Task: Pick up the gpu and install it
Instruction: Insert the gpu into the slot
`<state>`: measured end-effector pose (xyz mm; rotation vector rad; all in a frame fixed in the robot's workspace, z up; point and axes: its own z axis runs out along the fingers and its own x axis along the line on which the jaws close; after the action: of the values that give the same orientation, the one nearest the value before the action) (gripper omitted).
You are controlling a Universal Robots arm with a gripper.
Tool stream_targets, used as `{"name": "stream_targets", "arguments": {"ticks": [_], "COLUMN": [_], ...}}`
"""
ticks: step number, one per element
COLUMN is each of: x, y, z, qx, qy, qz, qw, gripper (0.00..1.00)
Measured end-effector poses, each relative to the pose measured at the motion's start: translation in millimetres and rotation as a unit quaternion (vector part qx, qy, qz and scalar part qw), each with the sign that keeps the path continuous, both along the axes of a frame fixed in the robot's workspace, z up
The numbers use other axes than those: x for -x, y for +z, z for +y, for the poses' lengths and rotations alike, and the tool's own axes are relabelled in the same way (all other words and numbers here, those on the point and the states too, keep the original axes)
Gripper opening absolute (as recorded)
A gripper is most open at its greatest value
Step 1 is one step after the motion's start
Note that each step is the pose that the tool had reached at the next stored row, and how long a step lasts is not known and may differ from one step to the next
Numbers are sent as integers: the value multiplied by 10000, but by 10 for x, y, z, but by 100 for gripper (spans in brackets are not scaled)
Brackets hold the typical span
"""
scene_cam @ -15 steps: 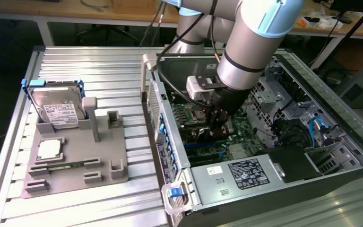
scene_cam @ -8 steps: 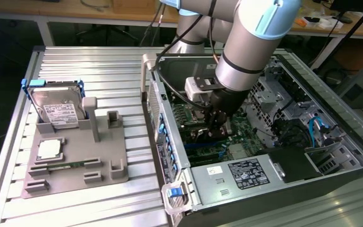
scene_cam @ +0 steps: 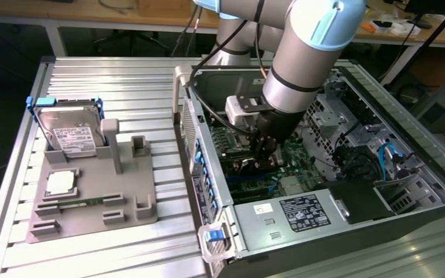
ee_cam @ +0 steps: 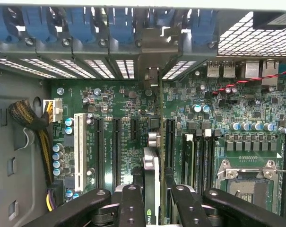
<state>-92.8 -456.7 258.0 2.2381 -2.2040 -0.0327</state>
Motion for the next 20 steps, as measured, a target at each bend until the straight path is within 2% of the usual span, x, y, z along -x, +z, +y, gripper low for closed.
{"name": "stream_targets", "arguments": {"ticks": [3, 7, 20], "x": [0, 8, 8], "y": [41, 38, 36], "z": [0, -2, -2], "qx": [-3, 13, 13], "qy": [-1, -1, -1], "qz": [2, 4, 3], "qw": [10000, 10000, 10000], "gripper": [27, 27, 27]}}
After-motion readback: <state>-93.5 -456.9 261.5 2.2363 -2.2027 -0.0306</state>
